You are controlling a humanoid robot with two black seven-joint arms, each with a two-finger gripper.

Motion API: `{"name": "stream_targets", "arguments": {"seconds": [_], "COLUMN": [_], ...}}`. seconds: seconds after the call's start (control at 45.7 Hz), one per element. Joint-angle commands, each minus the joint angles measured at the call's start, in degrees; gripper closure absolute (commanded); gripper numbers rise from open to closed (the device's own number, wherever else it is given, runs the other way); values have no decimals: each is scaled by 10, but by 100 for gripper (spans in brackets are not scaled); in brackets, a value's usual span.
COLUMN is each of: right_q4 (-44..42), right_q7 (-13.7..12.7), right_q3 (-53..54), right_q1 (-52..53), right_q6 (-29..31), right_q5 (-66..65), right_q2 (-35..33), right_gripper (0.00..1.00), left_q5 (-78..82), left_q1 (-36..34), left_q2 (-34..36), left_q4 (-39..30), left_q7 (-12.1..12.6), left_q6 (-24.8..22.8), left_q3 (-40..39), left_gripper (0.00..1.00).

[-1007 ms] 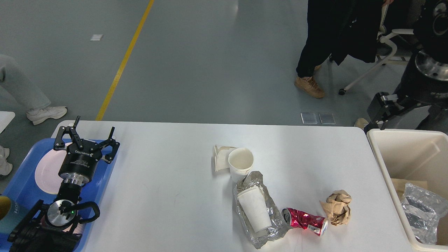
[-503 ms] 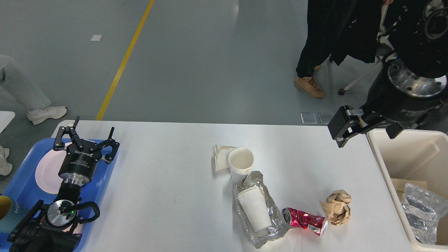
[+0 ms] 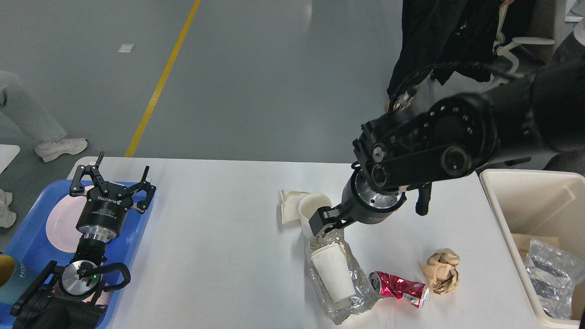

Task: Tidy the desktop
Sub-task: 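Grasp the clear plastic bag with white contents using the right gripper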

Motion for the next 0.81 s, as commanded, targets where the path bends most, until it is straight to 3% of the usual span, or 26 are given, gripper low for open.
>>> {"name": "stream_targets", "arguments": {"seconds": [0.0, 0.416, 0.788], "right_q4": [-26, -189, -271], "right_q7": [-20, -31, -30], "right_q3": [34, 42, 39], "right_q1": [-79, -278, -381], "right_q6": [-67, -96, -103], "right_q5": [-13, -52, -57], "right_q2": [31, 114, 117], "right_gripper": [0, 0, 0], "left_q5": [0, 0, 0], "left_q1": [0, 0, 0], "left_q2": [0, 0, 0], "left_q4": [0, 0, 0], "left_q7": [0, 1, 1], "left_q6": [-1, -1, -1], "left_q3": [0, 0, 0], "left_gripper": [4, 4, 4]}}
